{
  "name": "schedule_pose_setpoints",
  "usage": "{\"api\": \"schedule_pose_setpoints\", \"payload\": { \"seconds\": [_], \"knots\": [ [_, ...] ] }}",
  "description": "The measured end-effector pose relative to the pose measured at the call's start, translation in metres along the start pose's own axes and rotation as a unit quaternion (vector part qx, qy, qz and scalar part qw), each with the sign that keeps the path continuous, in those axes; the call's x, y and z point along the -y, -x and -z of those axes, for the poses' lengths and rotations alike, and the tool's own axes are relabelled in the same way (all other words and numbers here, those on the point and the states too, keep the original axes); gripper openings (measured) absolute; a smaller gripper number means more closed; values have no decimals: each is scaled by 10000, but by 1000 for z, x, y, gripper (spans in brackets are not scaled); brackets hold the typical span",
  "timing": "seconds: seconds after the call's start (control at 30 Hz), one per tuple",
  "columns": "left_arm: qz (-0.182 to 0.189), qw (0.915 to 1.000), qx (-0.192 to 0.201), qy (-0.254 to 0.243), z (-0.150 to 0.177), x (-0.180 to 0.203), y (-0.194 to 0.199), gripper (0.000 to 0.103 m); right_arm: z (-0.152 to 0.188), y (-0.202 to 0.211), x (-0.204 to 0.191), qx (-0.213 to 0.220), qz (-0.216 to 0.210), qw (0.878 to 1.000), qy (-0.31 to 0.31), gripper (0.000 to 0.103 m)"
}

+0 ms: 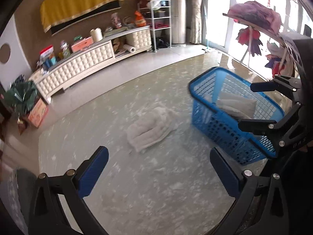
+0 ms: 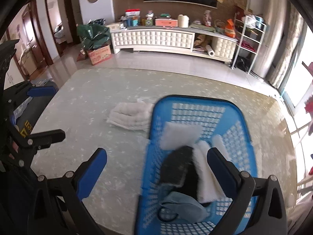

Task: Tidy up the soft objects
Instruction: 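Move the right gripper away from the basket toward the quilted white cloth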

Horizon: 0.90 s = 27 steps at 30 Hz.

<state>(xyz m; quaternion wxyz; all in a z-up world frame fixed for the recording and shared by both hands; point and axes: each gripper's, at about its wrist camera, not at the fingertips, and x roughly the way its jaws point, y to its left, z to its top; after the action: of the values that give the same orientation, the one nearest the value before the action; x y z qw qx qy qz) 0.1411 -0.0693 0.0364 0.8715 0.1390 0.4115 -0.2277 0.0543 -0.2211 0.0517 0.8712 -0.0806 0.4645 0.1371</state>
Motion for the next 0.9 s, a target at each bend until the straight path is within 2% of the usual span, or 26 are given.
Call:
{"api": "schedule_pose_setpoints", "payload": {
  "seconds": [0.2, 0.47, 0.83, 0.9],
  "knots": [
    [-60, 9998, -44, 206, 16, -24, 5, 103, -22, -15, -16, -112, -203, 9996, 142, 103],
    [-150, 9981, -195, 565, 33, -54, -5, 103, -40, -42, -44, -463, -127, 9984, 301, 103],
    [-360, 9925, -83, 1163, 54, -102, -10, 103, -48, -75, -83, -713, 9, 9959, 555, 103],
    [-452, 9906, -266, 1262, 59, -113, -19, 103, -50, -82, -86, -760, 12, 9957, 524, 103]
  ]
}}
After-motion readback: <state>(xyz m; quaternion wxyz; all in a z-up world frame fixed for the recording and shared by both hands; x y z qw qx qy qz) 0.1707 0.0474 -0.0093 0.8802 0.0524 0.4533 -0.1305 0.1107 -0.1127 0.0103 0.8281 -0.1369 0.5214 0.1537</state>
